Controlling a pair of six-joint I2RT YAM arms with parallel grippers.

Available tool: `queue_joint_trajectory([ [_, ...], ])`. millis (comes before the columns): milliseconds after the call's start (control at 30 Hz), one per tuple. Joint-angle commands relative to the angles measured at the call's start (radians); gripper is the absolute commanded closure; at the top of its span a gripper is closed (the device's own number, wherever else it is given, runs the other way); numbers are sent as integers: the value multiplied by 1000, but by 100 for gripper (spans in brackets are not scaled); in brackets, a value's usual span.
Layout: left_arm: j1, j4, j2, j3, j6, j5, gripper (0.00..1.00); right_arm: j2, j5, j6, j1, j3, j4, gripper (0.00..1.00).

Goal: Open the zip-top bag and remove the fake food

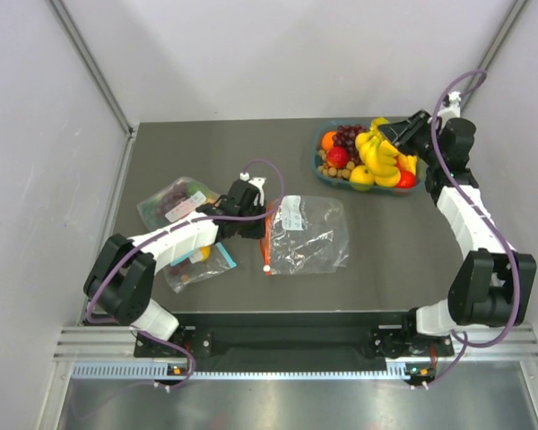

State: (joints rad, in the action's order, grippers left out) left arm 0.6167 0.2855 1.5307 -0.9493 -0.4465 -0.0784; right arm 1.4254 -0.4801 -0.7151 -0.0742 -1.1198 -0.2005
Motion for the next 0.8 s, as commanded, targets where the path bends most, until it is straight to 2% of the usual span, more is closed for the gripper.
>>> queue_joint_trajectory([
  [0,-6,-8,3,-5,11,-17,100,7,-35,20,8,-55,-74,100],
  [400,-14,-6,17,-9,19,-31,100,95,-11,31,106,-126,-80,100],
  [767,-37,-6,34,-16,29,-53,100,171,80,127,163,-201,-7,100],
])
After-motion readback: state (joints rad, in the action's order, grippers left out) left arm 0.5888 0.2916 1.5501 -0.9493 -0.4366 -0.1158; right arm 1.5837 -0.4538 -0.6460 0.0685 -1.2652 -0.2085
